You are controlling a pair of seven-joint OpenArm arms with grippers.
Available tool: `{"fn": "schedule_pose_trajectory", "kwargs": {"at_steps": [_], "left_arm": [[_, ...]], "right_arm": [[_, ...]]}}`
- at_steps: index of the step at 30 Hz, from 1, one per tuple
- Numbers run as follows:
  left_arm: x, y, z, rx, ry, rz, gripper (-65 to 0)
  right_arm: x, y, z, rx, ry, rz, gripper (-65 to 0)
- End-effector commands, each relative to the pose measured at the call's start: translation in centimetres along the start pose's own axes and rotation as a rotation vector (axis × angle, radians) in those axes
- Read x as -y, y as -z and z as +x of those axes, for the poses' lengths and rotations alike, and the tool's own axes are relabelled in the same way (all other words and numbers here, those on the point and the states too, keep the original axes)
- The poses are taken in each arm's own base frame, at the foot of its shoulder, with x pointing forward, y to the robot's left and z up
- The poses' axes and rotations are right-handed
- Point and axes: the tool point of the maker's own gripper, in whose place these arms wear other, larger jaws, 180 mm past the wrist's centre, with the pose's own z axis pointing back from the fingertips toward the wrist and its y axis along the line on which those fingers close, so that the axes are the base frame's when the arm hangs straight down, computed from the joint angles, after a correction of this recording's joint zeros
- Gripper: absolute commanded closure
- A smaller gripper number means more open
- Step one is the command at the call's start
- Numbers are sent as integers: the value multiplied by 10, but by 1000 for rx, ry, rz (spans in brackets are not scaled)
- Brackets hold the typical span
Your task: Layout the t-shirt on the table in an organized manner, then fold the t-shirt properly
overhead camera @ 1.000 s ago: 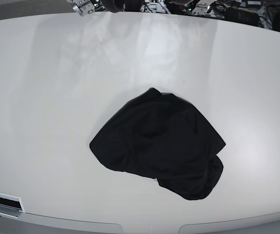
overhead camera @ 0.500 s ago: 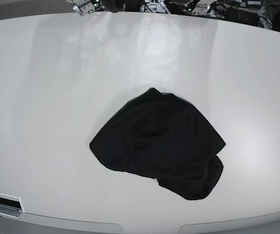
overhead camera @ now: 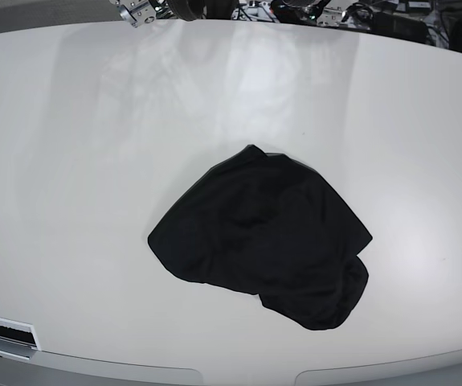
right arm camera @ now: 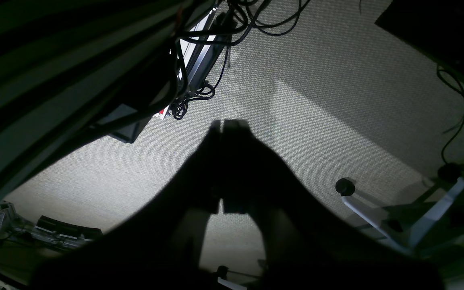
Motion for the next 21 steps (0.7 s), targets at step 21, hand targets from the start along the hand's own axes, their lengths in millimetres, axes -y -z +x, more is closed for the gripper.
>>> {"fn": "schedule_pose_trajectory", "kwargs": {"at_steps": [21], "left_arm": [[16,-19,-68,-243,111,-53,0]], "right_arm": [[2,-10,-53,-194,-60,-21,0]]}}
